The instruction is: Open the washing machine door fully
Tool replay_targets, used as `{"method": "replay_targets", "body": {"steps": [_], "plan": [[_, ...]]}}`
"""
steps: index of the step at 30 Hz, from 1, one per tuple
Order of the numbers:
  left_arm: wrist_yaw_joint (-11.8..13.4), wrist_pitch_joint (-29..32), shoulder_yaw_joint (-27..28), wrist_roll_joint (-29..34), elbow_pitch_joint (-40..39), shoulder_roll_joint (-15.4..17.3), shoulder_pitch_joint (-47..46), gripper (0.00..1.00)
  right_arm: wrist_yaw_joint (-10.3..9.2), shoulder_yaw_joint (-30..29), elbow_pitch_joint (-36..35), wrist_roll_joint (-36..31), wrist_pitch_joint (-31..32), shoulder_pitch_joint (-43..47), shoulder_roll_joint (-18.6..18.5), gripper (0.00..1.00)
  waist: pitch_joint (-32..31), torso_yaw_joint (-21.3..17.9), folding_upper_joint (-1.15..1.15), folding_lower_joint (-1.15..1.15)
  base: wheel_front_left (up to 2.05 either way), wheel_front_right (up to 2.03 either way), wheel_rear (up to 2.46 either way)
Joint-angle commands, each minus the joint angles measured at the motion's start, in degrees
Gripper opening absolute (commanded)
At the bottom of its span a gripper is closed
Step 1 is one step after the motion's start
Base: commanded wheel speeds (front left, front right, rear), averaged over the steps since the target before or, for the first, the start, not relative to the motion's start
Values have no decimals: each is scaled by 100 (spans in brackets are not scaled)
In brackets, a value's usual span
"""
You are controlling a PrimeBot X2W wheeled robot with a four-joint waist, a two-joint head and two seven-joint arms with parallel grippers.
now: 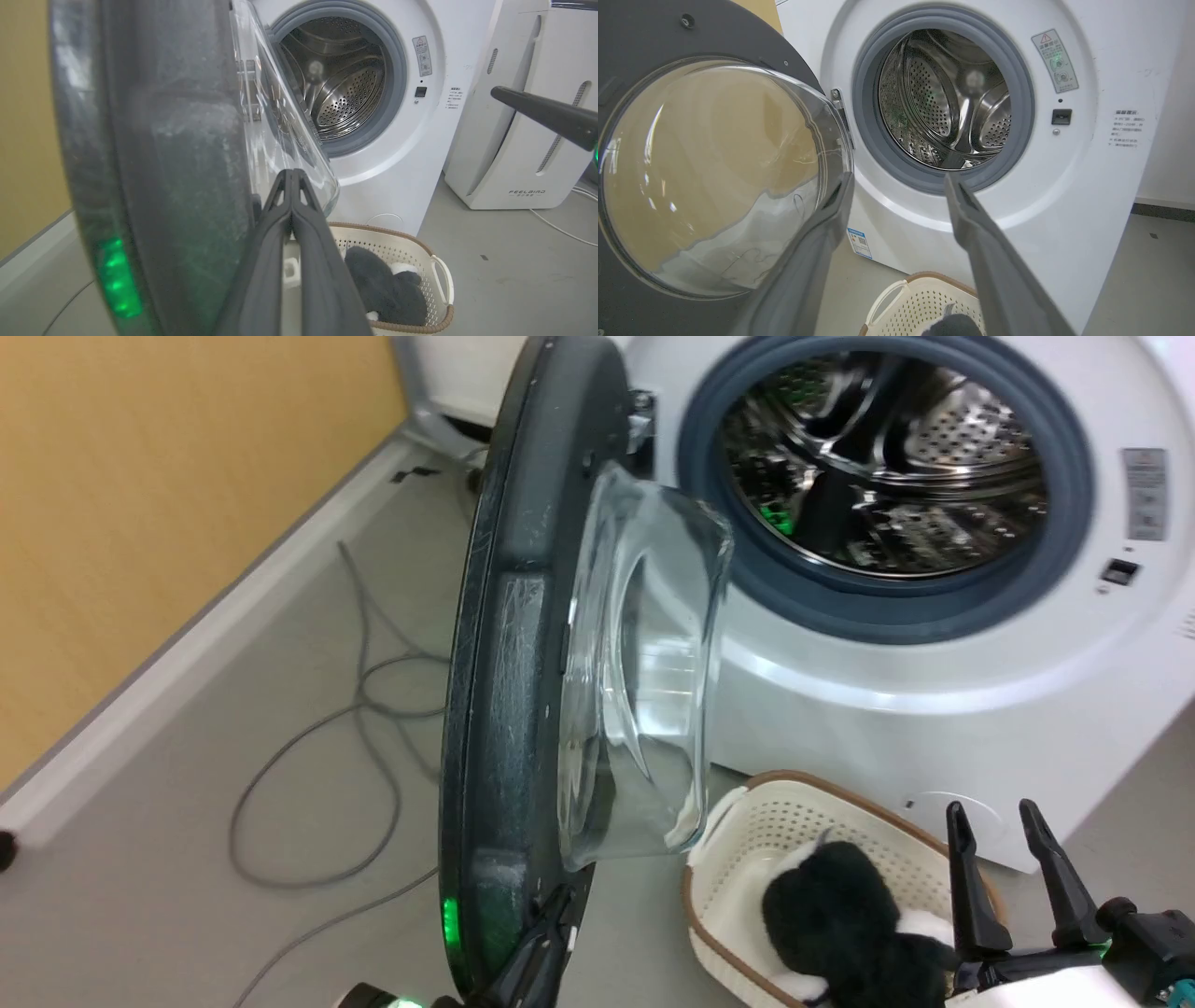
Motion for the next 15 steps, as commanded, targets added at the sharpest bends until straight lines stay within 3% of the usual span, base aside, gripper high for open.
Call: {"method": "replay_targets", "body": {"steps": [1,15], "plan": [[19,-25,62,-40,-39,41,66,0,5,2,-5,17,-25,56,17,100,71,176,0,0,0,0,0],[207,-25,1174,-275,88,109,-455,0,5,74,13,-189,-25,-153,17,100,470,433,0,0,0,0,0]]}}
